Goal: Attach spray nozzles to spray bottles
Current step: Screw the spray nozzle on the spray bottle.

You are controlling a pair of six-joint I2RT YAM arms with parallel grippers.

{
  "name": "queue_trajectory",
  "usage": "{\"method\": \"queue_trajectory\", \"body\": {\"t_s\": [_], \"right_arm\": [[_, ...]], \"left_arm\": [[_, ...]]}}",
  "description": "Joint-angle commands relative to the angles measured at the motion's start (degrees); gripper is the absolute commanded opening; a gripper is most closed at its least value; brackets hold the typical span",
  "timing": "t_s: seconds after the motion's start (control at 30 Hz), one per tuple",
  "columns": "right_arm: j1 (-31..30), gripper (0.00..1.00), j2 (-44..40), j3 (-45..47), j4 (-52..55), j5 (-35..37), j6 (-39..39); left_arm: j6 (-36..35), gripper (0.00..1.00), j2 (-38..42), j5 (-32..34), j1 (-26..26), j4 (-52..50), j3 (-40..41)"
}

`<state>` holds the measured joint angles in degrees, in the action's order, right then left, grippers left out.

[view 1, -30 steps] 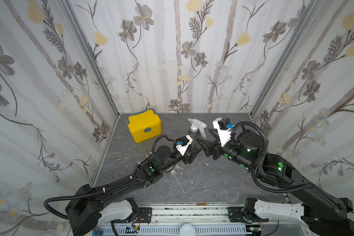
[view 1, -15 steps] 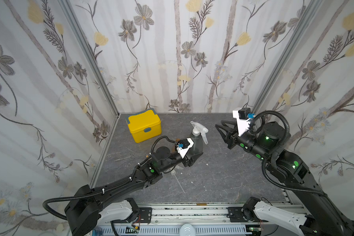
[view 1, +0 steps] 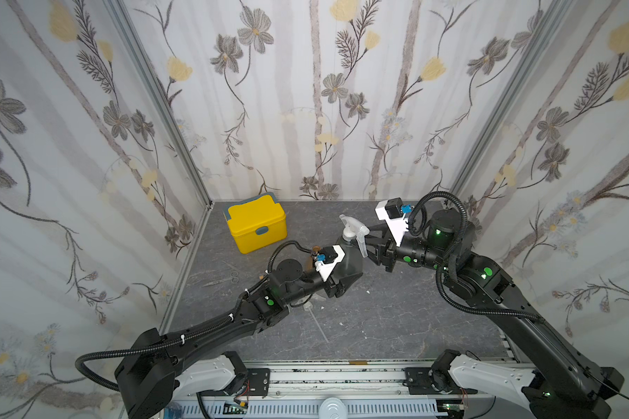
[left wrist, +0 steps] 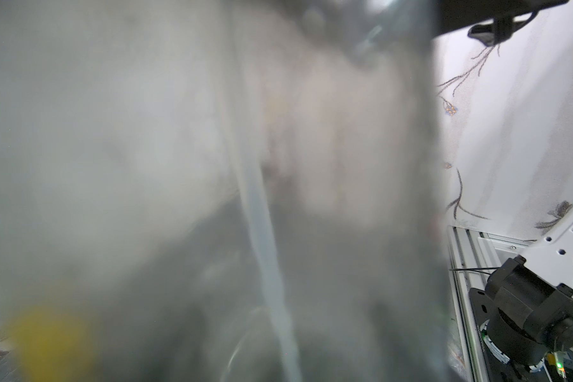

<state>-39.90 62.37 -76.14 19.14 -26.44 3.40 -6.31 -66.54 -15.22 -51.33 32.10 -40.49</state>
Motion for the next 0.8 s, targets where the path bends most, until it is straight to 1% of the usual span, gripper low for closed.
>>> {"method": "queue_trajectory", "body": {"t_s": [0.0,0.07,0.17,0.23,0.3,0.4,0.47,0.53,0.63,0.7,0.77], "right_arm": [[-0.1,0.4,0.66,0.77,-3.51,-1.43,-0.69],[-0.09,0.41,0.43,1.54,-5.22,-1.41,-0.33],[-0.15,0.46,0.27,2.47,-7.35,-2.48,-0.29],[-0.14,0.5,0.45,1.9,-5.35,-2.38,-2.01],[0.07,0.52,0.15,0.4,0.58,1.54,-4.82],[0.26,0.52,-2.61,2.36,5.36,11.46,-5.64],[0.24,0.49,-4.72,4.1,6.99,16.37,-4.51],[0.23,0.48,-7.13,6.16,6.89,18.4,-3.74],[0.2,0.4,-8.55,6.25,7.44,22.27,-2.82],[0.22,0.36,-8.58,5.41,7.6,21.16,-2.14],[0.21,0.37,-8.09,3.8,6.22,16.79,-0.55]], "left_arm": [[-1.16,0.74,-0.03,-2.26,-0.11,1.3,-0.73],[-1.1,0.74,0.1,-2.26,-0.11,1.3,-0.73],[-0.74,0.74,0.0,-3.03,-0.13,1.3,-0.75],[-0.47,0.73,-0.1,-2.57,-0.17,1.39,-0.82],[-1.02,0.73,-0.26,0.58,-0.14,1.42,-0.68],[-1.12,0.73,-0.69,6.58,-0.15,2.04,-0.81],[-0.95,0.73,-0.95,9.4,-0.12,2.49,-0.77],[-0.98,0.73,-1.22,10.64,-0.09,2.73,-0.71],[-0.55,0.73,-1.61,11.77,-0.1,2.72,-0.91],[-0.27,0.73,-1.91,12.74,-0.09,2.54,-1.21],[-0.3,0.73,-2.44,13.67,-0.16,2.08,-1.6]]}}
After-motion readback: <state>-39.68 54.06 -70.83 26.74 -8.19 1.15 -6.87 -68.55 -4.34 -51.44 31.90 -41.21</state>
